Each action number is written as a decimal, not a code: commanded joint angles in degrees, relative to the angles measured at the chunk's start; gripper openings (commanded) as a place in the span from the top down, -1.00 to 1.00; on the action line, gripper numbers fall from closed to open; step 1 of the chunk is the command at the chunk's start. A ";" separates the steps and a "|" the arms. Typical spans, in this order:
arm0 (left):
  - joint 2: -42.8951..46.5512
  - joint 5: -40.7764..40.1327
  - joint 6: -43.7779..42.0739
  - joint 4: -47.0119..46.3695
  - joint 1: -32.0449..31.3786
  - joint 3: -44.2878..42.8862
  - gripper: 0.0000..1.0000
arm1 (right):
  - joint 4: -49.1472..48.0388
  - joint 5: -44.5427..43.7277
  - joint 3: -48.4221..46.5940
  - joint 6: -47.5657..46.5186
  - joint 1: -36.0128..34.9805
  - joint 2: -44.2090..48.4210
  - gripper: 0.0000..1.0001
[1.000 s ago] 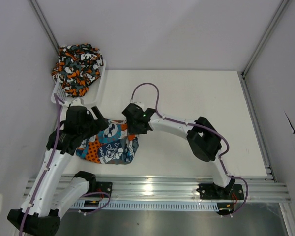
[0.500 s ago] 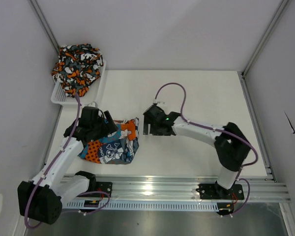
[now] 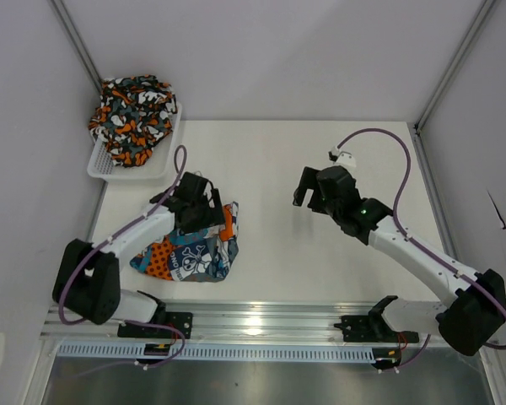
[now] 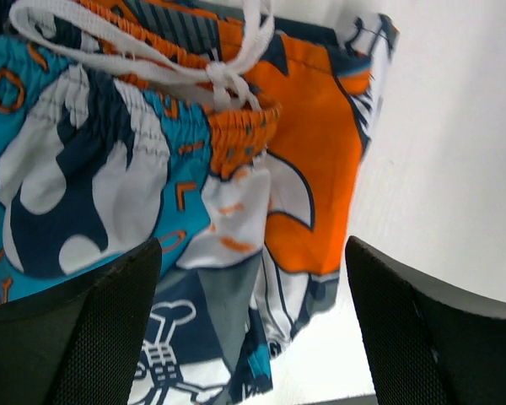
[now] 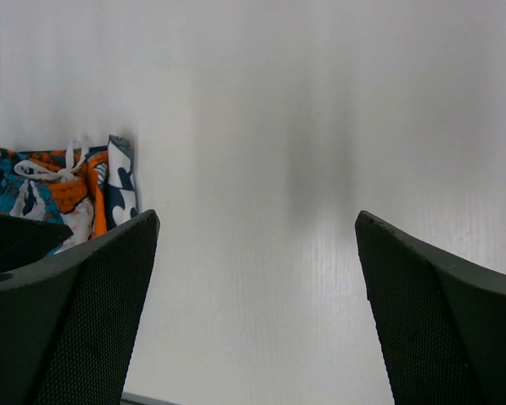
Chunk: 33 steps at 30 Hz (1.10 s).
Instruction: Fold and stack the shorts
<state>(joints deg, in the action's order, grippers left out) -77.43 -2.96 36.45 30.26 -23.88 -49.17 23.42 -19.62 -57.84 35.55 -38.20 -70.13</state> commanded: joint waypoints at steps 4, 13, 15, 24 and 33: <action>-11.68 -2.75 -0.32 0.94 -0.12 -8.48 -0.80 | -3.81 2.39 2.73 -4.61 4.44 4.38 -0.99; -15.74 -3.44 -0.59 2.15 0.93 -4.80 -0.75 | -6.37 6.25 5.46 -5.67 7.52 6.23 -0.99; -16.08 -5.73 -0.76 4.62 2.33 -5.15 -0.77 | -6.72 7.48 5.46 -6.19 8.05 6.06 -0.99; -18.03 -4.25 -1.91 5.43 8.92 -1.99 -0.75 | -12.07 13.54 8.36 -7.60 11.65 5.18 -0.99; -15.91 -7.13 -3.93 5.42 15.61 -0.84 -0.74 | -16.91 16.54 14.07 -6.99 12.44 7.54 -0.99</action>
<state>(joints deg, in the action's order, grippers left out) -91.81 -6.39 34.22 32.77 -9.76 -51.86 10.76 -4.51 -45.06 29.30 -26.06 -65.23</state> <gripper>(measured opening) 0.867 0.993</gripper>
